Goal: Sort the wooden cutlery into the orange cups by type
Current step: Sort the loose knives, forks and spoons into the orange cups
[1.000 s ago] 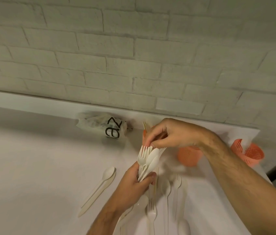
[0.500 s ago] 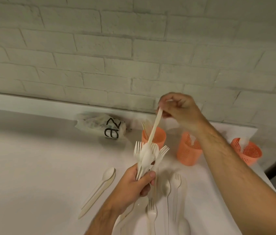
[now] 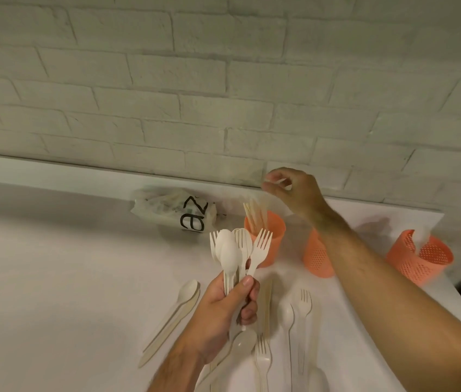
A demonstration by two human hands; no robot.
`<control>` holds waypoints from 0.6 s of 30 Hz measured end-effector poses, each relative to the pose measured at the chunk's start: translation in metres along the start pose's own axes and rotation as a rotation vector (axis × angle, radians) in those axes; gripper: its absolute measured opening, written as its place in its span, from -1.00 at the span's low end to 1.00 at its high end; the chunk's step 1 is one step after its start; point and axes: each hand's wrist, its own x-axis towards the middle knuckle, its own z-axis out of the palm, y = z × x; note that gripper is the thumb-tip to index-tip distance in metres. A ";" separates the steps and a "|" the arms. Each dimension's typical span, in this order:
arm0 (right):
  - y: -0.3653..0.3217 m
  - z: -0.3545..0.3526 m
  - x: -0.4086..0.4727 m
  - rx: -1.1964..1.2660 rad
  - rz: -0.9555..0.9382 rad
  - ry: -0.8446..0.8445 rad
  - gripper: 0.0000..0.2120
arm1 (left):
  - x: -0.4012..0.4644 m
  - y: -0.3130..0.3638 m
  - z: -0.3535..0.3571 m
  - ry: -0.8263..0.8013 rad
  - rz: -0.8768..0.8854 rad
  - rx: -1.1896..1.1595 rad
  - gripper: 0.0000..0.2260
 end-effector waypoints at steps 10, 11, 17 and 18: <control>-0.028 -0.021 -0.092 0.469 0.195 -0.390 -0.79 | 0.009 -0.004 0.015 0.121 -0.070 -0.002 -0.77; -0.026 -0.023 -0.096 0.491 0.187 -0.348 -0.79 | 0.009 -0.005 0.019 0.111 -0.086 -0.005 -0.76; -0.031 -0.030 -0.120 0.492 0.141 -0.288 -0.66 | 0.010 -0.010 0.038 0.057 -0.155 -0.087 -0.67; -0.031 -0.035 -0.121 0.489 0.137 -0.266 -0.65 | 0.011 -0.010 0.040 0.056 -0.160 -0.097 -0.66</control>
